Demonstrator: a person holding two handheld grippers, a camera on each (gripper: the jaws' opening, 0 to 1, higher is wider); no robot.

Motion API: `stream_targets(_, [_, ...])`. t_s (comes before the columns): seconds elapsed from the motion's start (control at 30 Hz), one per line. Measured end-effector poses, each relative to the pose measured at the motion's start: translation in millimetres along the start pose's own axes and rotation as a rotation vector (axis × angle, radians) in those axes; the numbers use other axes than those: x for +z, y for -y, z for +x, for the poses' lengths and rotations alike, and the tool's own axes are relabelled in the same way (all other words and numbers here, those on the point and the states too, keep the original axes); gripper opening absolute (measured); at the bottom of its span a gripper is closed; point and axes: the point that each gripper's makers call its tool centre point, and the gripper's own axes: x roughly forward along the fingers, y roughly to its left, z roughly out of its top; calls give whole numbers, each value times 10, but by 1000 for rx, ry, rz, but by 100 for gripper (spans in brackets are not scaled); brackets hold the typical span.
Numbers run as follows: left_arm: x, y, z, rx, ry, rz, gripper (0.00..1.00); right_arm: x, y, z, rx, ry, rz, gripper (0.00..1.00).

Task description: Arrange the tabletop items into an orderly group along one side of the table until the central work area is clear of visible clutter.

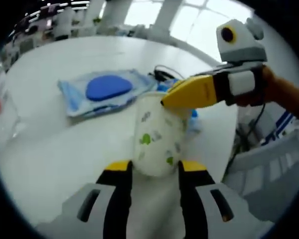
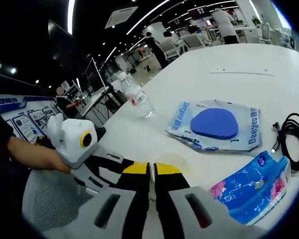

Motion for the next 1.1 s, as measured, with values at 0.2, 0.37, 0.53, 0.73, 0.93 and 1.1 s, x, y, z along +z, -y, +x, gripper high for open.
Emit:
stream_targets(0.2, [25,9,-39,-6,13,-13,35,37,-56,-27,-2,1,-48,1])
stream_targets(0.37, [110,2,-128,-8,50,-26,35,150,-111,-81,-2,29,-74,1])
stream_targets(0.53, [194,26,-231,-12,86,-13,37,265,-168,-101,-10,56,-129,1])
stream_targets(0.73, [304,66,-395,-7,117,44,42,385,-232,-102,-7,77,-156,1])
stream_targets(0.93, [436,57,-592,11,167,65,46,527,-314,-106,1,96,-194,1])
stream_targets(1.1, [502,41,-732,27,191,80,51,614,-375,-96,9,103,-225,0])
